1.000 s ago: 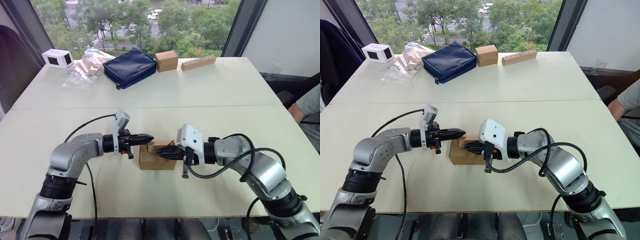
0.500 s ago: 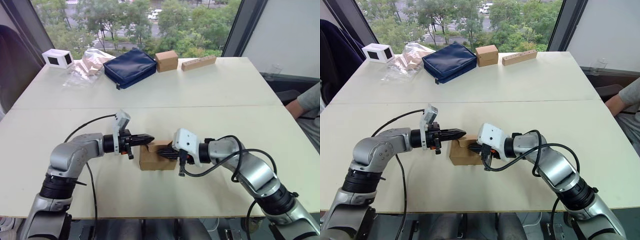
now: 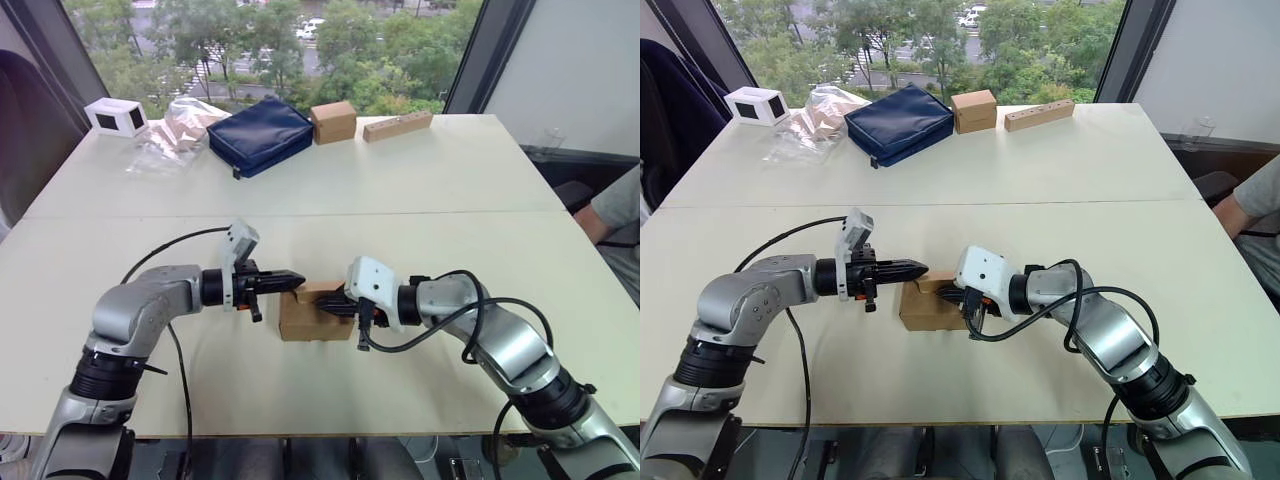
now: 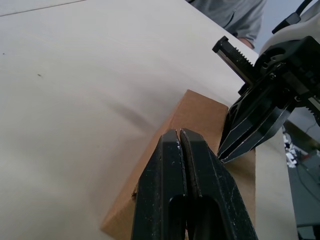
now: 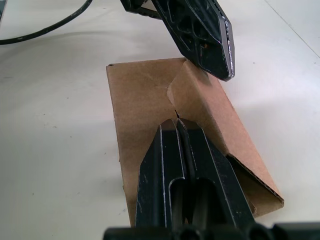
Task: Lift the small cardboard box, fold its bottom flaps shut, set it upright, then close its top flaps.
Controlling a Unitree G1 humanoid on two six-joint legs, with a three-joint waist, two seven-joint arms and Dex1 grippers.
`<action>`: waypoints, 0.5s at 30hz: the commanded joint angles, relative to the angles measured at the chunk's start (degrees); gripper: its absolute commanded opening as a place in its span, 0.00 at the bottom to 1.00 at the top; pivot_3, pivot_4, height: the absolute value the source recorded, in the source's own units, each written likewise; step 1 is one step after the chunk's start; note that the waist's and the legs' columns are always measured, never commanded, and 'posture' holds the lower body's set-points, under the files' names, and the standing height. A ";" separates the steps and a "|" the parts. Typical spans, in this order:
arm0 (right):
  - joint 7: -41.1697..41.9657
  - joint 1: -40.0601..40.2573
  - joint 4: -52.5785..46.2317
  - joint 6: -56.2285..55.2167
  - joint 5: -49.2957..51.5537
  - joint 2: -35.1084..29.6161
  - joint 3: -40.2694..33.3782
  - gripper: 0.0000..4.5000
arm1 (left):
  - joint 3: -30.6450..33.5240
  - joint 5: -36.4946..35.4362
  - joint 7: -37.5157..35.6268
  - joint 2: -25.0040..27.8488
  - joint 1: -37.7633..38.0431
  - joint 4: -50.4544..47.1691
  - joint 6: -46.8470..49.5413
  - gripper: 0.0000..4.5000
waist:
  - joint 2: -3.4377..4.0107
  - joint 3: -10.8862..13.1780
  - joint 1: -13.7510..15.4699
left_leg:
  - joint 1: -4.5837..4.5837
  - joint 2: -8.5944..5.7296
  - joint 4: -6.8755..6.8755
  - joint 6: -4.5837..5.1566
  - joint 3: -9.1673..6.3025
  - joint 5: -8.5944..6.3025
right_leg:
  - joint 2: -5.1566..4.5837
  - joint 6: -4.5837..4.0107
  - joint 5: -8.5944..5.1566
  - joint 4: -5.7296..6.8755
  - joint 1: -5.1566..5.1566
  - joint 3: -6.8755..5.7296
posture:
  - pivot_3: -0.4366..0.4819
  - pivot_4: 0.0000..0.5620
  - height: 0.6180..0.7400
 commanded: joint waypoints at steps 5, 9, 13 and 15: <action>0.63 -0.87 -1.14 0.44 1.03 0.14 -2.13 0.00 | 0.64 -0.23 -0.47 0.94 -1.42 -2.51 -0.86 0.01 | 0.00 0.00 0.00 | 0.00 0.00 0.00 0.00 0.00 0.00 | 0.00 0.00 0.00 0.00 0.00 0.00 | 0.48 0.27 1.00; 0.74 -1.24 -1.78 1.16 2.13 1.15 -2.11 0.00 | 0.68 -0.18 -0.24 0.65 -1.68 -2.62 -1.05 0.01 | 0.00 0.00 -0.01 | 0.00 0.00 0.00 0.00 0.00 0.00 | 0.00 0.00 0.00 0.00 0.00 0.00 | 0.48 0.27 1.00; -0.15 -2.33 -1.32 1.63 1.77 2.42 -1.81 0.00 | 0.79 -0.41 -0.08 0.67 -1.56 -3.14 -0.80 0.01 | 0.00 0.00 -0.10 | 0.00 0.00 0.00 0.00 0.00 0.00 | 0.01 0.00 0.00 0.00 -0.01 0.00 | 0.48 0.27 1.00; -0.23 -2.32 -1.31 1.75 1.47 2.53 -1.53 0.00 | 0.90 -0.53 -0.02 0.71 -1.29 -3.44 -0.74 0.01 | 0.00 0.00 -0.06 | 0.00 0.00 0.00 0.00 0.00 0.00 | 0.00 0.00 0.00 0.00 -0.01 0.00 | 0.48 0.27 1.00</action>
